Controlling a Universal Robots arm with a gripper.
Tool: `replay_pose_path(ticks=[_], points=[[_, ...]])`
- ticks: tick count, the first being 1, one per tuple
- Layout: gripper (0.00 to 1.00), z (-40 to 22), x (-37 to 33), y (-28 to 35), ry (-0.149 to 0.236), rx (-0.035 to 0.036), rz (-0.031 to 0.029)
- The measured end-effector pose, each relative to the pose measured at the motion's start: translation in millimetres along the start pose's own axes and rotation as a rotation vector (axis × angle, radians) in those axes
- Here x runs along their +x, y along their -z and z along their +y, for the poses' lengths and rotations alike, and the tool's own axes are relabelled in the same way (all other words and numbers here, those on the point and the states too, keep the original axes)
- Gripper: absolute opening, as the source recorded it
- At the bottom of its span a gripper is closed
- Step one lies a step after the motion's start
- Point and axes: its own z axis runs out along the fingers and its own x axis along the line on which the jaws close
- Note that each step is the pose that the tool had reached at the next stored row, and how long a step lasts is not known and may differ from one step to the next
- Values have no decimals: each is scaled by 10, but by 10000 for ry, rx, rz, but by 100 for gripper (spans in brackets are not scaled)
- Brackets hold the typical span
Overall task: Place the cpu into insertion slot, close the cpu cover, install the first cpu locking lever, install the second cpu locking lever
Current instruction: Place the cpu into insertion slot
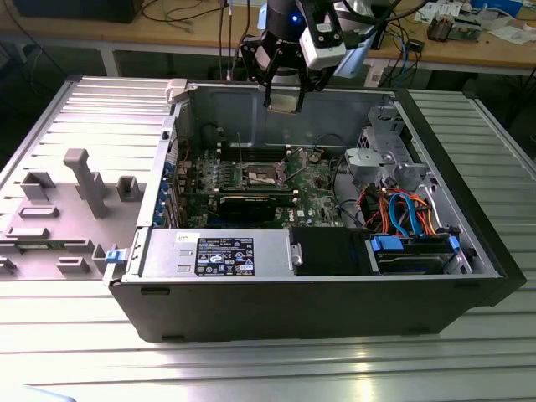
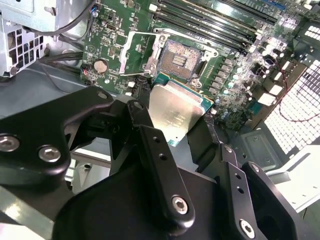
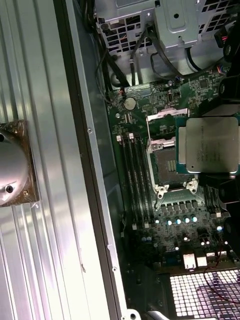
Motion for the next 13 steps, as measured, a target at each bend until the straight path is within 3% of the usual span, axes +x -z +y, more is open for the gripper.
replay_pose_path(ticks=[10, 13], points=[[54, -6, 8, 1, -30, 0, -2], [54, -6, 8, 0, -250, -5, -22]])
